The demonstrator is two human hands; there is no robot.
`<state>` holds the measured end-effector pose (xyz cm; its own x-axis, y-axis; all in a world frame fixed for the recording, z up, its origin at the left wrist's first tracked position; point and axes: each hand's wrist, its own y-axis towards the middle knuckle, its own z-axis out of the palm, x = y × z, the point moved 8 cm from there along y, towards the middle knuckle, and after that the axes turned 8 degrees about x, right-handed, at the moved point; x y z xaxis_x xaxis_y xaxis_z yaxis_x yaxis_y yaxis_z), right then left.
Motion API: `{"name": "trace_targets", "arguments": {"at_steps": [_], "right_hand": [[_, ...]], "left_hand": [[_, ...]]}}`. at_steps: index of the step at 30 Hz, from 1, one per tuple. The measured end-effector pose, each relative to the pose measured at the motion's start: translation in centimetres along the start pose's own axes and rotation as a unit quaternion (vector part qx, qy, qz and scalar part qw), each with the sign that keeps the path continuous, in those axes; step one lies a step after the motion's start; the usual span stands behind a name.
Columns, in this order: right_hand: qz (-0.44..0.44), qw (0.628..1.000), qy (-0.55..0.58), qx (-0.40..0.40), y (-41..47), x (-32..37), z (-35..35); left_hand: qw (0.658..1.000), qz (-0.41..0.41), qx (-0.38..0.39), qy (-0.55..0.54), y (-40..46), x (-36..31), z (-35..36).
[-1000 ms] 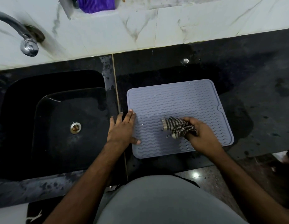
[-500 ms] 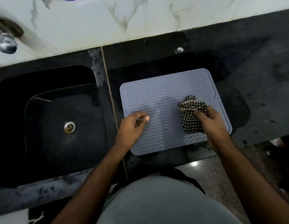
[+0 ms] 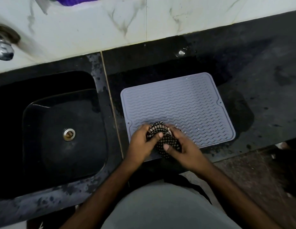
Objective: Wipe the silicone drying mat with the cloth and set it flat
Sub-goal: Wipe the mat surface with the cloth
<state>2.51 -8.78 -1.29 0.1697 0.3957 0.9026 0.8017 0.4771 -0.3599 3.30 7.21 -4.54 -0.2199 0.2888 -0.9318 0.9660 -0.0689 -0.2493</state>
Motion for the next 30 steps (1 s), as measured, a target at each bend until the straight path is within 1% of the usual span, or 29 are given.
{"name": "trace_targets", "arguments": {"at_steps": [1,3,5,6,8,10,11,14,16,17,19,20,21,22,23,24,25,26,27,28,29,30], "right_hand": [[0.001,1.000,-0.009,0.014,-0.1,0.1,-0.1],[0.007,0.999,0.029,0.039,-0.1,0.0,-0.2],[0.017,0.996,0.075,0.038,0.0,0.1,-0.6],[0.025,0.997,0.069,0.023,0.1,0.0,-1.1],[0.031,0.999,0.004,0.005,0.4,0.2,-2.0],[0.019,0.997,-0.074,-0.018,0.3,0.9,-2.7],[0.001,0.996,-0.082,-0.028,0.1,1.7,-2.8],[-0.062,0.998,-0.017,-0.024,0.1,4.0,-2.3],[-0.095,0.995,-0.020,-0.029,0.3,5.4,-2.2],[-0.101,0.993,-0.047,-0.037,0.4,5.9,-2.4],[-0.106,0.988,-0.108,-0.039,0.7,6.3,-2.7],[-0.108,0.987,-0.112,-0.034,0.9,6.5,-2.8],[-0.109,0.990,-0.079,-0.028,1.0,6.8,-2.8],[-0.103,0.994,-0.010,-0.025,1.1,6.9,-2.8],[-0.089,0.993,0.071,-0.025,1.3,6.9,-2.9],[-0.069,0.987,0.142,-0.029,1.5,6.9,-3.1],[-0.049,0.979,0.194,-0.030,1.7,6.7,-3.1],[-0.031,0.972,0.230,-0.028,1.9,6.5,-3.2],[-0.020,0.966,0.256,-0.024,2.2,6.6,-3.3],[-0.014,0.961,0.275,-0.020,2.4,6.8,-3.5],[-0.014,0.959,0.283,-0.016,2.5,7.2,-3.7],[-0.018,0.960,0.280,-0.012,2.6,7.7,-4.0]], "left_hand": [[1.000,0.005,-0.016,-0.013,0.0,-0.3,-0.5],[0.995,-0.004,-0.031,-0.099,-0.1,-0.8,-0.7],[0.971,-0.042,-0.046,-0.230,-0.2,-0.6,-0.1],[0.950,-0.072,-0.060,-0.299,-0.3,-0.3,0.2],[0.912,-0.115,-0.085,-0.385,-0.5,0.1,0.2],[0.903,-0.134,-0.094,-0.397,0.0,0.3,-0.3],[0.904,-0.145,-0.096,-0.390,0.3,0.4,-0.5],[0.916,-0.195,-0.099,-0.335,1.0,1.7,-0.5],[0.952,-0.189,-0.091,-0.223,1.6,2.1,-0.6],[0.970,-0.166,-0.085,-0.153,1.7,1.6,-0.8],[0.990,-0.088,-0.096,-0.050,1.6,-0.7,-1.6],[0.993,-0.039,-0.108,-0.020,1.4,-2.3,-2.3],[0.993,0.024,-0.117,-0.004,1.3,-4.1,-3.1],[0.990,0.091,-0.106,0.007,1.1,-5.8,-3.4],[0.986,0.151,-0.072,0.011,1.0,-7.4,-3.4],[0.982,0.190,-0.017,0.005,0.9,-8.8,-2.9],[0.978,0.203,0.049,-0.011,0.9,-9.4,-1.9],[0.973,0.198,0.111,-0.039,0.7,-9.6,-0.8],[0.967,0.178,0.156,-0.092,0.5,-9.5,0.2],[0.961,0.132,0.177,-0.168,0.3,-9.2,0.7],[0.941,0.063,0.188,-0.274,0.2,-8.4,1.2],[0.914,-0.009,0.184,-0.360,0.0,-7.7,1.7]]}}
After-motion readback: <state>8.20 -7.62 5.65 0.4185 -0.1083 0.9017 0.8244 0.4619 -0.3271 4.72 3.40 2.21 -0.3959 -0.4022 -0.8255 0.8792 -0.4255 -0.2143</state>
